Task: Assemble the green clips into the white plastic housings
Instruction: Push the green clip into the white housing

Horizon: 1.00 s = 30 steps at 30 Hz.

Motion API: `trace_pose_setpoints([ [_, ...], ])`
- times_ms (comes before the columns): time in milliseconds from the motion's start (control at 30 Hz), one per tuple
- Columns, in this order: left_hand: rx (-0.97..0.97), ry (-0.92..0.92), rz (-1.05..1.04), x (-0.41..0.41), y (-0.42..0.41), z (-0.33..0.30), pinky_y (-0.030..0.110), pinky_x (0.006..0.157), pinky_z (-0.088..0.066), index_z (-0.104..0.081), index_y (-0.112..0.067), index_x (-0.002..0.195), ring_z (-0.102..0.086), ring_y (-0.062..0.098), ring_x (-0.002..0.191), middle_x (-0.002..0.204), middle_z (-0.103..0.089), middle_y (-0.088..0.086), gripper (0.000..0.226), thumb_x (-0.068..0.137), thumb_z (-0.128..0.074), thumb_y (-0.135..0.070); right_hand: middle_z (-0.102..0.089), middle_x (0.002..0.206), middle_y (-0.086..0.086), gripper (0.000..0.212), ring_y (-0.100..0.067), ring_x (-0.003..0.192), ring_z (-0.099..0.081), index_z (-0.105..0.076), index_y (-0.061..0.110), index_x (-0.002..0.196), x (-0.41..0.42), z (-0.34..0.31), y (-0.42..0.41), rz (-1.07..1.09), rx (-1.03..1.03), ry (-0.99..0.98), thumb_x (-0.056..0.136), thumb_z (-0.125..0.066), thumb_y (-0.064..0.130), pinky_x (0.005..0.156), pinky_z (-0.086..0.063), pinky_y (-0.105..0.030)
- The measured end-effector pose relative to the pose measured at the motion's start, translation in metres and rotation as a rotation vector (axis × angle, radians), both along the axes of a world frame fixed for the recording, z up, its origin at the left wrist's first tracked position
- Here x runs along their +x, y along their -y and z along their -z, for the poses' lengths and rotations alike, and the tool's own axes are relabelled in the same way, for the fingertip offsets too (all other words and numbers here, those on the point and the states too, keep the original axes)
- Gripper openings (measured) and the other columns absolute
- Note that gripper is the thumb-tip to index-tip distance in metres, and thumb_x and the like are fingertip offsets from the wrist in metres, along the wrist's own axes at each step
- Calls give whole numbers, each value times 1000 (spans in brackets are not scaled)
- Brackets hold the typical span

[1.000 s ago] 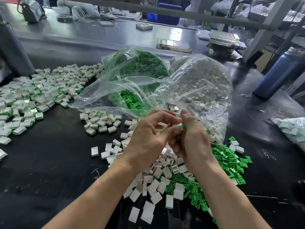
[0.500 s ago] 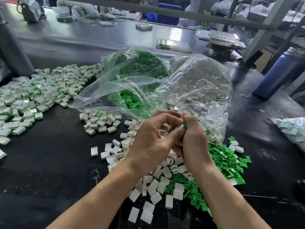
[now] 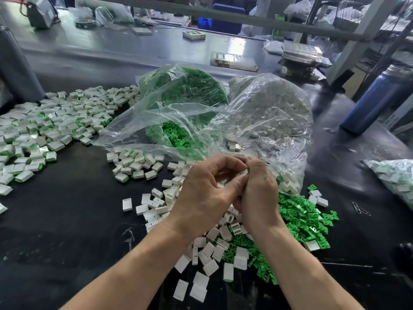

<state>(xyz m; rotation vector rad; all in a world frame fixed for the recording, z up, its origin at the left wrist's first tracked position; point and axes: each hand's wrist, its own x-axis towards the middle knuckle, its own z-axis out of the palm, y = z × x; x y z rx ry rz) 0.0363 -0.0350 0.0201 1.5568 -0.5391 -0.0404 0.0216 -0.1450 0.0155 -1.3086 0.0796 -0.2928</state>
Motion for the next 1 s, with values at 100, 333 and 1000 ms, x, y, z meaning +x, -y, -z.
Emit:
trace_pose_setpoints([
  [100, 1, 2, 1, 1, -1, 0, 27, 96, -58, -73, -2, 103, -73, 8, 108, 118, -75, -2, 11, 92, -73, 1, -76, 72, 0, 52, -10, 66, -73, -81, 29, 76, 1, 1, 0, 2, 0, -3, 101, -35, 32, 54, -56, -22],
  [333, -4, 0, -1, 1, -2, 2, 33, 96, -59, -72, -2, 103, -73, 11, 108, 118, -75, -1, 10, 93, -73, 1, -77, 76, -3, 50, -15, 72, -75, -81, 29, 78, 4, 5, 0, 16, 5, -13, 100, -37, 36, 60, -59, -25],
  [1000, 12, -11, -122, 17, -20, 1, 20, 77, -57, -69, -24, 99, -70, 4, 87, 96, -73, -13, 12, 94, -73, -14, -66, 72, -4, 41, -11, 55, -51, -72, 12, 91, -2, -7, 29, 1, -318, 43, 101, -51, 45, 45, -38, -18],
])
